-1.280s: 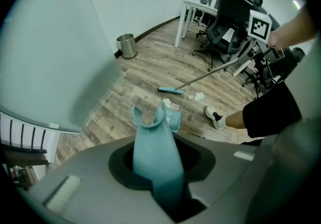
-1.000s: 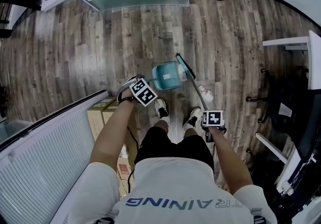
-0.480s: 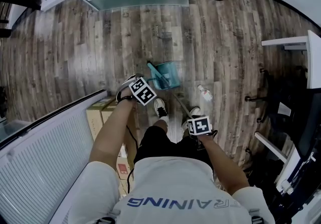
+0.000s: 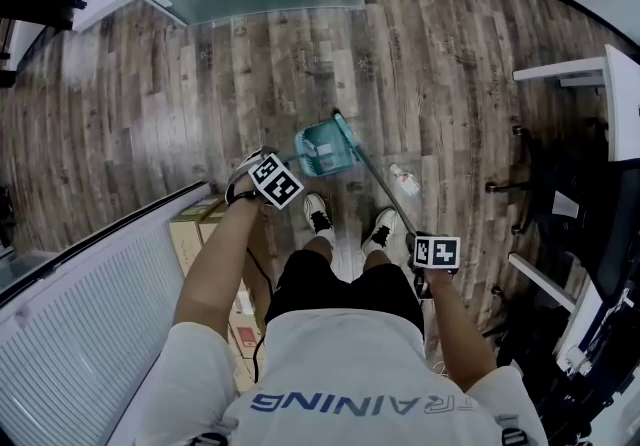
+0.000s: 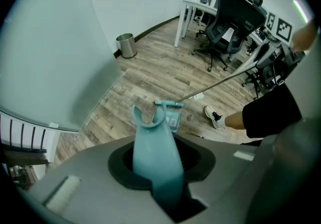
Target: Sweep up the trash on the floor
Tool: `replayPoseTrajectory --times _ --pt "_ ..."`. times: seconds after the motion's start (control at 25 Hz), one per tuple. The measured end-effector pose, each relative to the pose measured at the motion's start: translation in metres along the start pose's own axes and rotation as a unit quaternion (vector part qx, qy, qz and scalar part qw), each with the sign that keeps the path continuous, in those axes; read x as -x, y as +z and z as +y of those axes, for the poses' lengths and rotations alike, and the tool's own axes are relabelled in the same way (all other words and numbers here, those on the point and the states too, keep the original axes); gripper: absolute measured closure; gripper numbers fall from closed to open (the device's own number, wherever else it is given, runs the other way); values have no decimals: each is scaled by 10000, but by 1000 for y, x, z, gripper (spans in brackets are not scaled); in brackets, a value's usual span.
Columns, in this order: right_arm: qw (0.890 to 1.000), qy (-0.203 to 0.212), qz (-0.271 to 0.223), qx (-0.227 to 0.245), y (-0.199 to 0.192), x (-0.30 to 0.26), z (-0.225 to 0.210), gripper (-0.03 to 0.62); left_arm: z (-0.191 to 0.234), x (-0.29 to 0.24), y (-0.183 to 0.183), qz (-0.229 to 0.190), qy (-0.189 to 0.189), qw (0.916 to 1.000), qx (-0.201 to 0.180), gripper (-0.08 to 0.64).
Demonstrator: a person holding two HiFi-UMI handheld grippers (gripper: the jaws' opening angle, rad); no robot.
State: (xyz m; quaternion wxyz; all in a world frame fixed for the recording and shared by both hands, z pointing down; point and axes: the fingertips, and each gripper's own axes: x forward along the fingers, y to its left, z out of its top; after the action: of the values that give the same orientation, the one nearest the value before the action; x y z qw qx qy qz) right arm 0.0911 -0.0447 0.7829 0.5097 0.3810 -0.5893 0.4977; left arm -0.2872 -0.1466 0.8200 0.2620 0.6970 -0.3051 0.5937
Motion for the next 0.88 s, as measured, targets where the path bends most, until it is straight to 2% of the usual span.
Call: replayPoseTrajectory --times 0.12,0.28,0.4,0.48,0.6,0.72,0.8,0.88 --pt "9959 -390 -137 -804 -12 8 -55 483 -5 1 -2 11 71 10000 -42 456" --pt "9796 -906 -301 -1766 -36 21 -126 483 -5 0 -2 41 105 9999 -91 457" --pt "9677 -1292 -265 -2146 -56 26 -166 483 0 1 -5 45 57 9999 -87 460" --pt "9603 -1434 -198 -2384 -71 25 -185 483 1 1 -8 61 5 9997 -222 468" --pt "9429 -1434 -113 -3003 -96 20 -203 483 -6 1 -4 106 -103 9978 -646 476" --pt "9235 -1327 18 -3599 -116 9 -206 483 -10 -2 6 151 -101 9968 -784 475" --pt "9194 -1224 74 -3737 -122 -2 -195 483 -10 -2 10 190 -106 9967 -777 474" --pt "9236 -1179 95 -3646 -120 -11 -177 483 -10 -3 11 204 -114 9968 -768 475"
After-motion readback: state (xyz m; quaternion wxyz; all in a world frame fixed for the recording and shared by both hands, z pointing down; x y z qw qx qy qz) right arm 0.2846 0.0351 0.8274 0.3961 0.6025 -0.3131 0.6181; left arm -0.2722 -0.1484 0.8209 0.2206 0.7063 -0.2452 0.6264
